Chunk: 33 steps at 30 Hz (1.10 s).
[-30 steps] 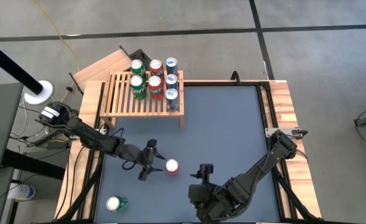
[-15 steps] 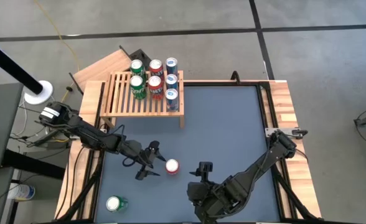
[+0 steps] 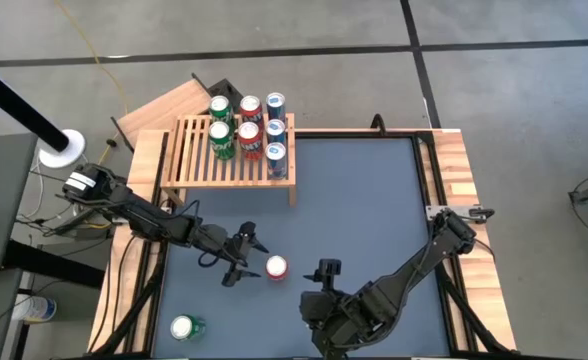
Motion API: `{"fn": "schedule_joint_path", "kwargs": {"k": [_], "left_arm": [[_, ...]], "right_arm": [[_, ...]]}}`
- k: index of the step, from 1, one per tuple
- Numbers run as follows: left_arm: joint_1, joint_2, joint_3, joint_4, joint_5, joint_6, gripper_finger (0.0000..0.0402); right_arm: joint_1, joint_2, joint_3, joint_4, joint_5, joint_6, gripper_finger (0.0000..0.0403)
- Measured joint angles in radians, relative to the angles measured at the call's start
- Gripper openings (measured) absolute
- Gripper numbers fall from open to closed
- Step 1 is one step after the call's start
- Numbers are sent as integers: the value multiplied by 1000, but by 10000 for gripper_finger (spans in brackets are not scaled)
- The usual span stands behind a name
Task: Place canned beverage on shelf
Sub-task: Put the red soda can on the shelf aligned with the other red soda cans
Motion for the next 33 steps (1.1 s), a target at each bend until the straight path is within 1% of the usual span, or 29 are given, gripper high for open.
{"fn": "schedule_joint_path", "kwargs": {"k": [5, 7, 12, 15, 21, 28, 33], "left_arm": [[0, -8, 13, -28, 7, 19, 332], [0, -27, 36, -76, 8, 19, 332], [0, -97, 122, -260, 7, 46, 332], [0, -115, 152, -284, -1, 48, 332], [0, -90, 158, -214, -2, 51, 332], [-15, 15, 157, -53, -1, 57, 332], [-14, 60, 157, -9, -5, 59, 332]], "right_arm": [[0, 0, 0, 0, 0, 1, 329], [0, 0, 0, 0, 0, 1, 329], [0, 0, 0, 0, -1, 1, 329], [0, 0, 0, 0, -1, 4, 329], [0, 0, 0, 3, -1, 4, 329], [1, 0, 0, 8, -2, 4, 329], [6, 0, 0, 6, -5, 19, 329]]}}
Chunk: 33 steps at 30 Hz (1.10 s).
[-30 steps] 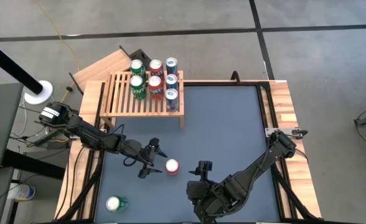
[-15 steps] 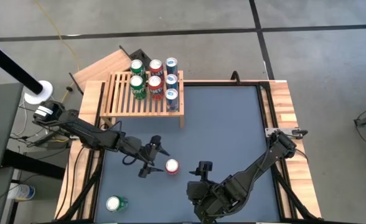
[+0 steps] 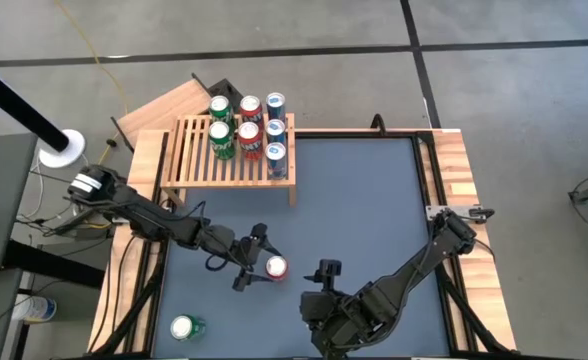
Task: Place canned beverage on shelf
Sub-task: Put the red soda can on the shelf aligned with the other red soda cans
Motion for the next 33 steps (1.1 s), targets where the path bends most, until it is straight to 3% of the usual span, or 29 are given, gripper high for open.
{"fn": "schedule_joint_path", "kwargs": {"k": [19, 28, 33], "left_arm": [[3, 21, 0, 62, -14, -14, 332], [3, 173, 0, 172, 13, -57, 332], [2, 187, 0, 202, 37, -59, 332]], "right_arm": [[8, 0, 0, 0, 1, 1, 329], [8, 0, 0, 1, 1, 2, 329], [8, 0, 0, 1, 1, 2, 329]]}}
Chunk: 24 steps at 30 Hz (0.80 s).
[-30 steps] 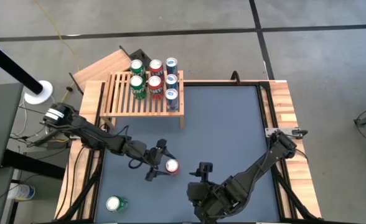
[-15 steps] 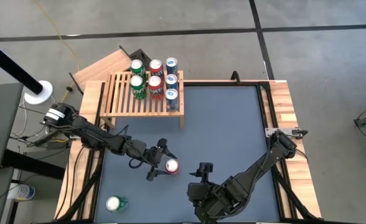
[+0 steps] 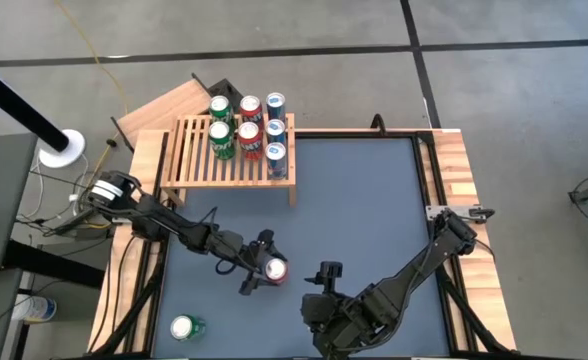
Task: Place canned beverage on shelf
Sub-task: Put the red soda can on the shelf aligned with the other red soda cans
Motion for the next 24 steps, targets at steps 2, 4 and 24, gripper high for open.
{"fn": "schedule_joint_path", "kwargs": {"k": [2, 4, 24], "left_arm": [[0, -14, 0, -14, 24, 10, 332], [0, -34, -1, -28, 56, 17, 332], [-3, -71, -1, -90, 46, 46, 324]], "right_arm": [[0, 0, 0, 0, 0, 0, 329], [0, 0, 0, -1, 0, 0, 329], [0, 0, 0, 0, 1, 0, 329]]}}
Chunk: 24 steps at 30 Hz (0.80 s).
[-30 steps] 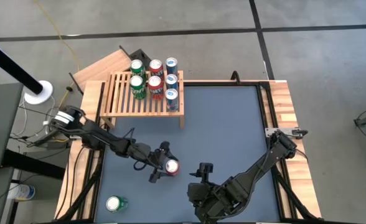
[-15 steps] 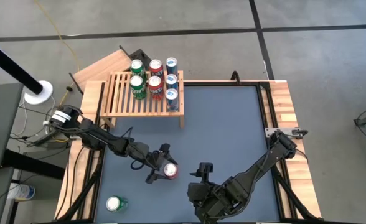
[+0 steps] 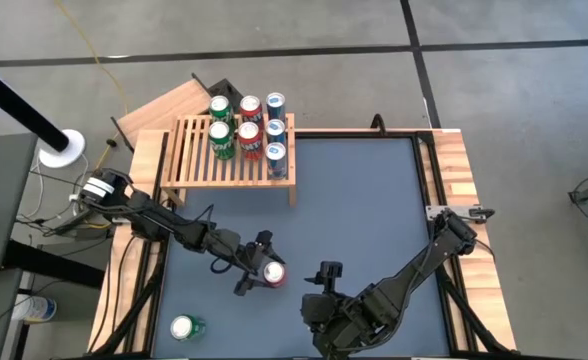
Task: Place canned beverage on shelf
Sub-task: Put the red soda can on the shelf aligned with the other red soda cans
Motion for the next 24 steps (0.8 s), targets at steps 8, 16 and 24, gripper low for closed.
{"fn": "schedule_joint_path", "kwargs": {"k": [8, 16, 24], "left_arm": [[0, 0, 0, -2, 0, 0, 288], [0, -108, -2, -91, -20, -6, 297], [1, -442, -1, -370, -334, -18, 298]], "right_arm": [[0, 0, 0, 1, 0, 0, 329], [0, 0, 0, 8, 0, 0, 329], [0, 0, 0, 7, 1, -4, 329]]}}
